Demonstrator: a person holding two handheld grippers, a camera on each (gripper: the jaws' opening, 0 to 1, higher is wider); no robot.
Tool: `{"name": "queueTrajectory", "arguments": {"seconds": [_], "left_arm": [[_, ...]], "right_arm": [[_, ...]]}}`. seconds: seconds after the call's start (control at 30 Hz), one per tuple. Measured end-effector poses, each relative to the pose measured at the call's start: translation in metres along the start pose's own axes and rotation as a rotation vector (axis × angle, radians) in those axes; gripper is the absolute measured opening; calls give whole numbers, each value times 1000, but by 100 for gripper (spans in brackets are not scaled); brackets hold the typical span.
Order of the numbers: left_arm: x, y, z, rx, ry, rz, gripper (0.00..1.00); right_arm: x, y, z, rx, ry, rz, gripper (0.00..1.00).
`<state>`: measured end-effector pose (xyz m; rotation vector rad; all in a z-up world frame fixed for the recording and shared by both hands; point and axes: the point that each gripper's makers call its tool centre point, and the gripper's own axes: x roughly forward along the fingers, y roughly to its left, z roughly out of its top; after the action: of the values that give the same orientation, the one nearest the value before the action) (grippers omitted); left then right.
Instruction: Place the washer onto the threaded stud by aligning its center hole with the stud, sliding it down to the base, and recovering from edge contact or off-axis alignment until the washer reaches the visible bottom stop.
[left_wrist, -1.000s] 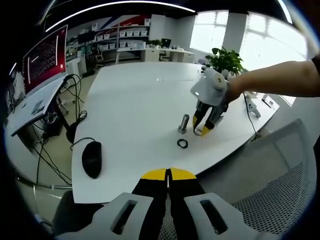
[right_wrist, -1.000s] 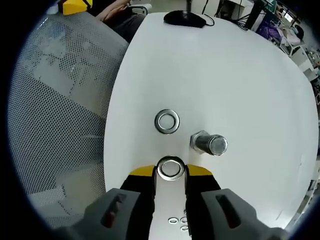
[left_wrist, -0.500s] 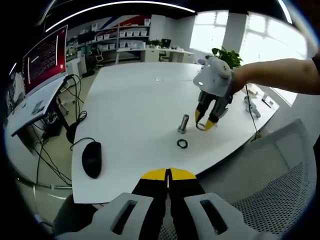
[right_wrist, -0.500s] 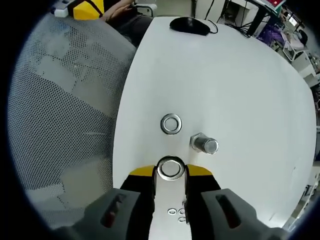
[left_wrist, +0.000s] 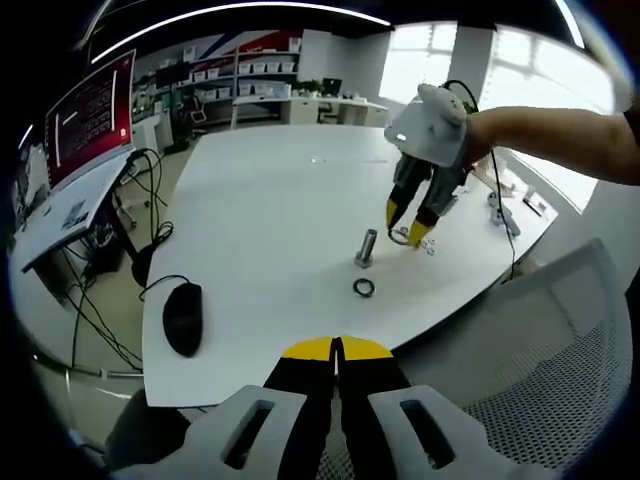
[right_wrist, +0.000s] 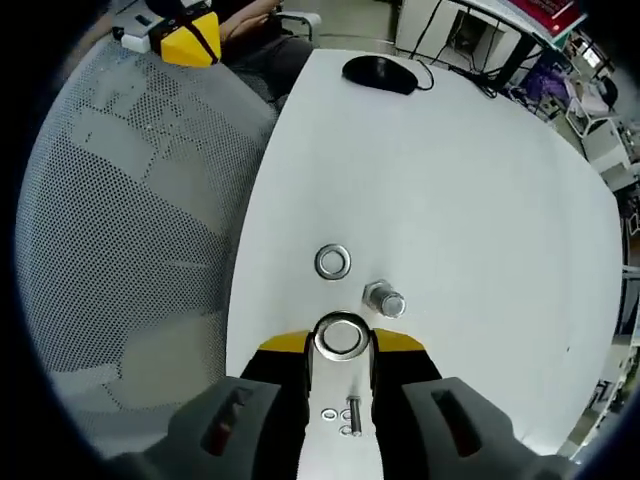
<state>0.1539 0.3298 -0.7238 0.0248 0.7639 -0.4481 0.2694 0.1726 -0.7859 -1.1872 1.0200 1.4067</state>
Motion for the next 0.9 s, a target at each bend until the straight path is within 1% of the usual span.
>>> {"name": "queueTrajectory", "arguments": {"seconds": [0.17, 0.33, 0.47, 0.67, 0.9], "left_arm": [[0, -1, -2, -3, 16, -4, 0], [0, -1, -2, -3, 15, -2, 0], [0, -1, -2, -3, 15, -1, 0], [1, -1, -3, -2, 17, -2, 0], [1, -1, -3, -1, 19, -3, 0]], "right_arm": [[-3, -11, 8, 1, -17, -36, 23], [-1, -20, 12, 12, -31, -69, 23], [3, -27, 12, -16, -21, -121, 23], [9, -29, 11, -21, -12, -126, 23], [15, -30, 11, -18, -7, -114, 23]]}}
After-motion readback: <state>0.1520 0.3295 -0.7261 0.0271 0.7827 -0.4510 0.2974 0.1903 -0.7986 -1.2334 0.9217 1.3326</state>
